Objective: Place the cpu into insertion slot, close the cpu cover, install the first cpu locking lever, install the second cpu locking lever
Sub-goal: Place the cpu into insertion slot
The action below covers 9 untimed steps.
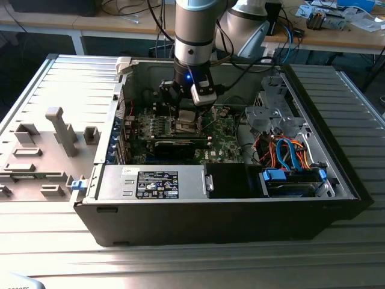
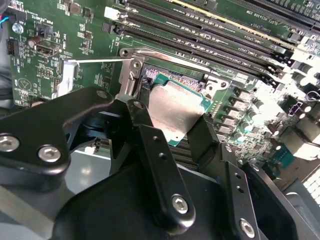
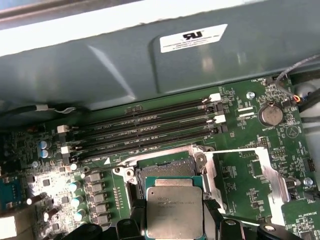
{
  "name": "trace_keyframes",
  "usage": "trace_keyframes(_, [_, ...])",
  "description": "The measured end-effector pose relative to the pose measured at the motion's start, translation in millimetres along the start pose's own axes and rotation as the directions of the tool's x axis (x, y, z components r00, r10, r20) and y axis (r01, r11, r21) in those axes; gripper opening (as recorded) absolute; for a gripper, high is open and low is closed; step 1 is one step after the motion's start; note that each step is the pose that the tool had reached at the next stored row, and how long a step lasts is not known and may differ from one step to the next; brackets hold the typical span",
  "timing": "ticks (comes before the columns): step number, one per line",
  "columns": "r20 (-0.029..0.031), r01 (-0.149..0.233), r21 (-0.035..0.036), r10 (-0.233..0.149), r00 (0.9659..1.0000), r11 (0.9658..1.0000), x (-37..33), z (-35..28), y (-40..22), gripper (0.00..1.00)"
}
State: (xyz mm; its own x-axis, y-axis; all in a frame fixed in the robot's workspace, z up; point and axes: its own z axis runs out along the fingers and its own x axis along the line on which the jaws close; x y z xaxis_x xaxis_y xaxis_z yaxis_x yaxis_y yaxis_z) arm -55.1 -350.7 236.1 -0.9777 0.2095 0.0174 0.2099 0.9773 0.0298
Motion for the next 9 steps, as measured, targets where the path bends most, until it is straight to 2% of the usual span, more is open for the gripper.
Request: trace_keyframes(9, [0.0013, -0.046, -0.0009, 0.046, 0.999, 0.999, 0.0, 1.1, 0.0, 0.54])
